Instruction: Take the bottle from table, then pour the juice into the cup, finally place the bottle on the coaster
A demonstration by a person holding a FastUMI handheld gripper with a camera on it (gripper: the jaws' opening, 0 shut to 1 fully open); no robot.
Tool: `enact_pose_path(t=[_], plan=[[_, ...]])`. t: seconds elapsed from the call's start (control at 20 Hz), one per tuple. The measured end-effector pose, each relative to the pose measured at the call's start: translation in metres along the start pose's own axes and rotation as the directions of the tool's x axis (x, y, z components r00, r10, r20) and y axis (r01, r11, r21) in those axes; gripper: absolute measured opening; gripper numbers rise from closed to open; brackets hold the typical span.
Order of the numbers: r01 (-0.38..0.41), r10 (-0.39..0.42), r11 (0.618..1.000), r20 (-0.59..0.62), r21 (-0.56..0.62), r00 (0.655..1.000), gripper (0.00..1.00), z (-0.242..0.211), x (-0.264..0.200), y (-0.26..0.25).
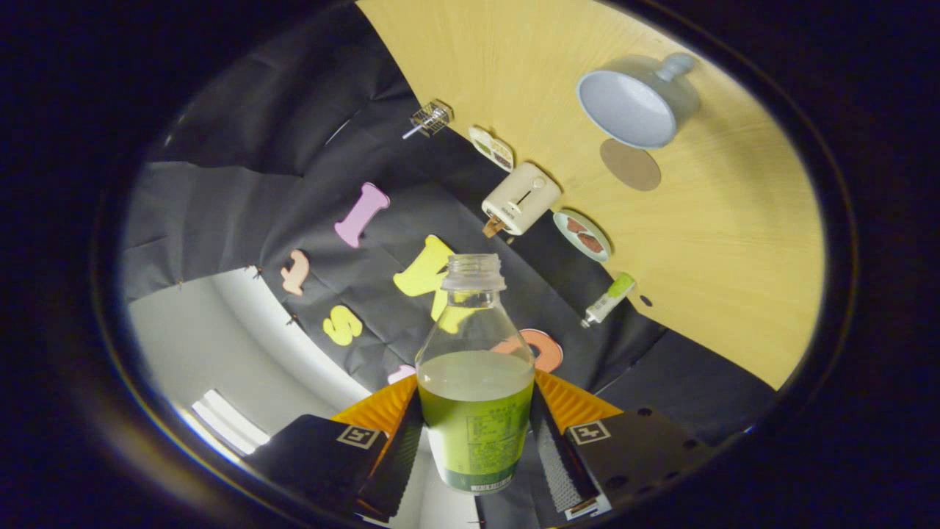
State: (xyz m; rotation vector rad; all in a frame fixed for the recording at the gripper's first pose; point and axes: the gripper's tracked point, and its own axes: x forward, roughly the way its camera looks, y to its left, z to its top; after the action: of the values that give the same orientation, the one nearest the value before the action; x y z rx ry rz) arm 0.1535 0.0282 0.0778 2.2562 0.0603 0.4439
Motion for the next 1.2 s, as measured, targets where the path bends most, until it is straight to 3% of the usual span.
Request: enact_pose_path(t=[0.2, 0.4, 0.5, 0.55, 0.7, 0.85, 0.95, 1.05, 1.2], plan=[[0.098, -0.103, 0.955, -0.005, -0.281, 0.995, 0.78, 0.000, -0.001, 0.001], [0.173, -0.181, 0.883, 0.023, -0.436, 0.983, 0.78, 0.003, -0.007, 0.004], [0.200, -0.223, 0.822, 0.021, -0.534, 0.975, 0.78, 0.001, -0.011, 0.009], [0.223, -0.255, 0.768, 0.034, -0.600, 0.966, 0.78, 0.003, -0.012, 0.009], [0.257, -0.326, 0.558, 0.076, -0.789, 0.942, 0.78, 0.006, -0.012, 0.023], [0.271, -0.389, 0.274, 0.151, -0.923, 0.909, 0.78, 0.013, -0.012, 0.031], [0.280, -0.439, 0.075, 0.221, -0.957, 0.871, 0.78, 0.020, -0.013, 0.029], [0.257, -0.453, -0.096, 0.272, -0.962, 0.849, 0.79, 0.018, -0.010, 0.033], [0.218, -0.393, -0.356, 0.357, -0.909, 0.847, 0.79, 0.020, -0.003, 0.042]])
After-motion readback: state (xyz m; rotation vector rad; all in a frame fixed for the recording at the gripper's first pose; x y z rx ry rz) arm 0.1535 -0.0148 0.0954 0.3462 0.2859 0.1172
